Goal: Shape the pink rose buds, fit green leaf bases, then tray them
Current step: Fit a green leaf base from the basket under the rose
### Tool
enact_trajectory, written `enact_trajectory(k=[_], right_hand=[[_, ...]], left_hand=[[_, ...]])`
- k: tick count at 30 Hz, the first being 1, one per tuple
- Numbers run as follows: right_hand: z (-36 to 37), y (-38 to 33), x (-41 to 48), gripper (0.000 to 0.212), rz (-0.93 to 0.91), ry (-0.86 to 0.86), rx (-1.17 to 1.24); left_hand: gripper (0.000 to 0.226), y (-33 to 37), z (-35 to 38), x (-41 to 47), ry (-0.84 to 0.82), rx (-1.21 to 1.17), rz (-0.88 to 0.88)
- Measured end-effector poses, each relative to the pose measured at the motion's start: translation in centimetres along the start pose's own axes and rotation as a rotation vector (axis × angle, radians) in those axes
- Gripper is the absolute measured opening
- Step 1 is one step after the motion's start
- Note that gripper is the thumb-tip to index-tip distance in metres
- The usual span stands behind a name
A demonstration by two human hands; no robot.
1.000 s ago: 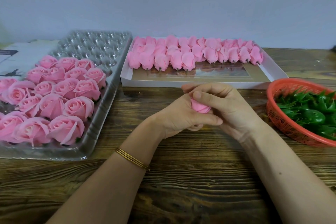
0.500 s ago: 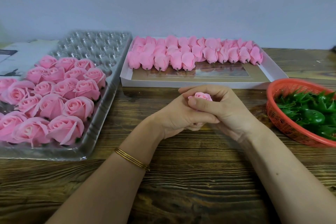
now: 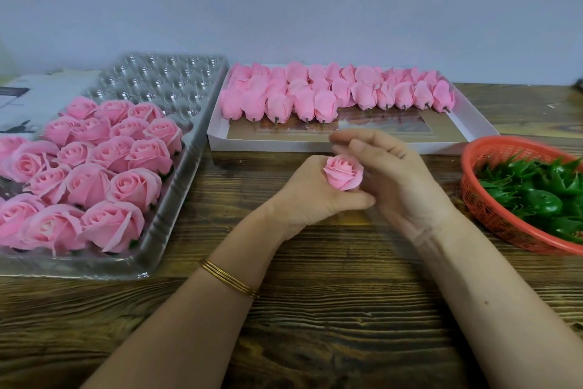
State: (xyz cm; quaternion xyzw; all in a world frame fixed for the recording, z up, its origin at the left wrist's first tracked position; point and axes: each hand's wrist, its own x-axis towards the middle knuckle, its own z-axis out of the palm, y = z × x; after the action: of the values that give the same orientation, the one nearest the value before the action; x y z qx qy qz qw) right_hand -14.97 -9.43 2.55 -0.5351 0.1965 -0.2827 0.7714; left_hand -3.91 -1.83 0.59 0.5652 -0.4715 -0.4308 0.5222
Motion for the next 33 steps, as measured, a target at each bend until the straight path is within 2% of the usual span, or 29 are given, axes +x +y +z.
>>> enact_trajectory(k=[2,4,7,10,16,23,28,30,33], right_hand=[[-0.1,-0.1,0.1,0.024,-0.066,0.089,0.002],[-0.1,0.0,0.1,0.012,-0.088,0.105,0.011],[0.2,0.2,-0.1,0.006,-0.091,0.066,-0.041],[0.4,0.5,-0.3,0.006,-0.110,0.039,-0.153],[0.5,0.8,-0.5,0.011,-0.147,0.051,-0.320],[0.6,0.9,-0.5,0.017,-0.145,0.043,-0.412],[1.0,1.1,-0.4,0.016,-0.118,0.092,-0.382],[1.1,1.0,-0.3,0.012,-0.072,0.105,-0.313],[0.6,0.6,0.1,0.020,0.022,0.109,-0.151]], left_hand=[[0.047,-0.1,0.0,0.1,0.015,0.042,0.003],[0.039,-0.1,-0.1,0.0,0.028,0.076,0.002],[0.010,0.2,0.1,-0.2,0.045,0.090,0.008],[0.023,0.4,0.3,-0.2,0.069,0.057,0.030],[0.013,0.0,0.5,0.0,0.109,0.091,0.066],[0.025,-0.1,0.5,0.1,0.075,0.110,0.084],[0.021,-0.4,0.7,0.3,0.054,0.171,0.102],[0.025,-0.3,0.7,0.3,0.055,0.198,0.097],[0.017,-0.3,0.6,0.2,0.028,0.305,0.088]])
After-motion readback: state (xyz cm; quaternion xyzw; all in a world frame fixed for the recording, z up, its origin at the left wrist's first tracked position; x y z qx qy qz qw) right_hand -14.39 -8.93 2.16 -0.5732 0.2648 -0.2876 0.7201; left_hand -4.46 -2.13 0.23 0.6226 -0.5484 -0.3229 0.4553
